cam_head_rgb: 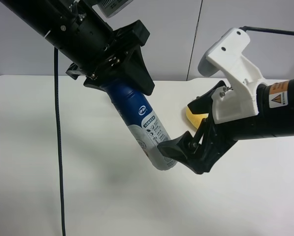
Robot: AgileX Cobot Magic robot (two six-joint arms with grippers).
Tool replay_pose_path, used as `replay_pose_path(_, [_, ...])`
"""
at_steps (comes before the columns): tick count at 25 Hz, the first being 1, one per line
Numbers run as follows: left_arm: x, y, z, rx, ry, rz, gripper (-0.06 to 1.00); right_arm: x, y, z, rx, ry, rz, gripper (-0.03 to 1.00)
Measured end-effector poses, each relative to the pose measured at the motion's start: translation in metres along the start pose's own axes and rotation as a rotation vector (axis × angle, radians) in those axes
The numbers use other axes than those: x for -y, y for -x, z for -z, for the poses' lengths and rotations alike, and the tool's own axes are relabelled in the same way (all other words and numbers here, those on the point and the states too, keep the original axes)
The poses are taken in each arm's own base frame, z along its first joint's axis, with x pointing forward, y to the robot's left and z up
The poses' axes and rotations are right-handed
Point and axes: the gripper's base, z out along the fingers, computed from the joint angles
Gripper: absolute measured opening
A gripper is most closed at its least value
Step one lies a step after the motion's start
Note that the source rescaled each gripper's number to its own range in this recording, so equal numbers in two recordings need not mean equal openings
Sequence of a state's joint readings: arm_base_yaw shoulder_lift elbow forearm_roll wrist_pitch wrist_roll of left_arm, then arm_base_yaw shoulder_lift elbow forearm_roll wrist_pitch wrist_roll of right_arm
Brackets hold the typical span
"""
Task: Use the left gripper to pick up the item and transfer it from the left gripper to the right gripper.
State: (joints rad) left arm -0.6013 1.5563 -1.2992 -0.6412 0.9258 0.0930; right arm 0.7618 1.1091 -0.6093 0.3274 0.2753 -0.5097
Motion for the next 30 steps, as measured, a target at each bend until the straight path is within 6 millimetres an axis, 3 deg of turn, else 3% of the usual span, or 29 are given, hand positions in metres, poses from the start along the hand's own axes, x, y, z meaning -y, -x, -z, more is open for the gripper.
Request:
replay_pose_path(12, [0.0,0.0,0.0,0.0,0.0,0.0,0.0,-0.002,0.003,-0.005,0.029,0.026,0.026,1.0])
replay_pose_path(21, [0.001,0.0,0.0,-0.002,-0.008,0.006,0.0,-0.004,-0.005,-0.033,-0.031,0.069,0.026,1.0])
replay_pose_path(30, [0.001,0.0,0.0,-0.003,-0.015,0.011,0.0,-0.002,-0.008,-0.044,-0.047,0.053,0.013,0.97])
